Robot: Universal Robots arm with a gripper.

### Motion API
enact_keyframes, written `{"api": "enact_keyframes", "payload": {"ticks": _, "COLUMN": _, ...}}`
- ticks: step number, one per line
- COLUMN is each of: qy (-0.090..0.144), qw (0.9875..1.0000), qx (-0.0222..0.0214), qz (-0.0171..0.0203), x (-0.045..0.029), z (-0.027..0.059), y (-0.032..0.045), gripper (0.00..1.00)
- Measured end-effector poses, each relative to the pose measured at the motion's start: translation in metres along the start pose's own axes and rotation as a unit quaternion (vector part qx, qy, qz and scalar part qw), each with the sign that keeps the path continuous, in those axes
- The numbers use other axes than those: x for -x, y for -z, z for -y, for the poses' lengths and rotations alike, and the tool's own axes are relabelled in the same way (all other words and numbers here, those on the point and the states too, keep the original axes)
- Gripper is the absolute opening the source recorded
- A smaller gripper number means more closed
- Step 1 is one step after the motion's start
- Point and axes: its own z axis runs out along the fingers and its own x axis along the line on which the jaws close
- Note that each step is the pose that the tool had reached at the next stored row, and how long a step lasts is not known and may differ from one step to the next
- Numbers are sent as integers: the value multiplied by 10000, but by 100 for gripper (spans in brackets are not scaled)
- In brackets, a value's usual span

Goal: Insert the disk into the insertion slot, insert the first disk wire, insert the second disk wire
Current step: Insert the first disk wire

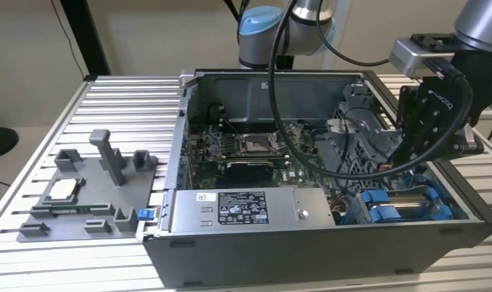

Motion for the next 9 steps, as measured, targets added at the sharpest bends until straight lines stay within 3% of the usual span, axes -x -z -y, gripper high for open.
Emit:
{"api": "enact_keyframes", "payload": {"ticks": 7, "qy": 0, "qw": 10000, "qx": 2, "qz": -1, "x": 0, "z": 1, "y": 0, "gripper": 0}}
{"api": "enact_keyframes", "payload": {"ticks": 9, "qy": 0, "qw": 10000, "qx": 20, "qz": -11, "x": 1, "z": 15, "y": 1, "gripper": 0}}
